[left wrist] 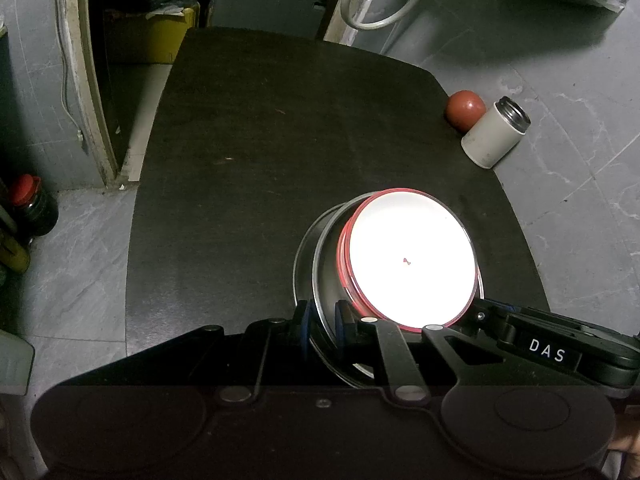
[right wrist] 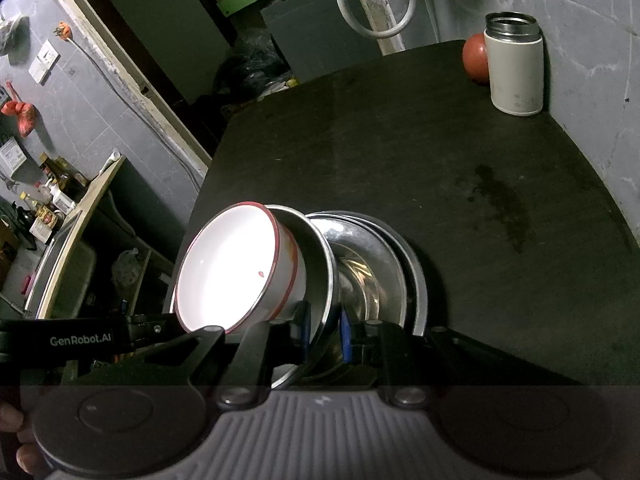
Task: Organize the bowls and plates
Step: 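Lower the nested bowls onto the steel plate stack with both grippers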
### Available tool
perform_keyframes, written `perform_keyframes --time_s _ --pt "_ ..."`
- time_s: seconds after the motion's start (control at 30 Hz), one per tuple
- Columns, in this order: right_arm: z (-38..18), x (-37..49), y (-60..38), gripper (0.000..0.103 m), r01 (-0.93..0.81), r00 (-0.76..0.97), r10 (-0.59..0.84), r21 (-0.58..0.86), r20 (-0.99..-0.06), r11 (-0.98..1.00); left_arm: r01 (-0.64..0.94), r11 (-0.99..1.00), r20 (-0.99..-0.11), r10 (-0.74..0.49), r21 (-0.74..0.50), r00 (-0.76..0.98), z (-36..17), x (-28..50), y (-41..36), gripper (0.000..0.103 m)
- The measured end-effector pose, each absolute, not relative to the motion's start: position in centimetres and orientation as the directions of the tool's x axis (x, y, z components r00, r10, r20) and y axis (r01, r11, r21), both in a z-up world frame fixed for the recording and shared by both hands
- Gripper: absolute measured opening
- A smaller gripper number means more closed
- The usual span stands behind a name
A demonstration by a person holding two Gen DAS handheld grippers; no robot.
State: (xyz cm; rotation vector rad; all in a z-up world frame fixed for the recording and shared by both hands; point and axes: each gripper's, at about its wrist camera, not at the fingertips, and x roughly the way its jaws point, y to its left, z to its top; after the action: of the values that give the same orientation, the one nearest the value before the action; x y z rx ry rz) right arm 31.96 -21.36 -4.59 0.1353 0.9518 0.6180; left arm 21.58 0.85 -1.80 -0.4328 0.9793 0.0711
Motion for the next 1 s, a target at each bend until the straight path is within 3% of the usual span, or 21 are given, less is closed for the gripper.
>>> perform_keyframes --time_s 1.0 --pt "-5.08 31.85 -21.13 0.017 -0.414 0.411 0.538 0.375 -0.736 0.83 -0.257 0.911 -0.834 -0.145 -0.323 0.533 -2.51 22.48 0.76 0.013"
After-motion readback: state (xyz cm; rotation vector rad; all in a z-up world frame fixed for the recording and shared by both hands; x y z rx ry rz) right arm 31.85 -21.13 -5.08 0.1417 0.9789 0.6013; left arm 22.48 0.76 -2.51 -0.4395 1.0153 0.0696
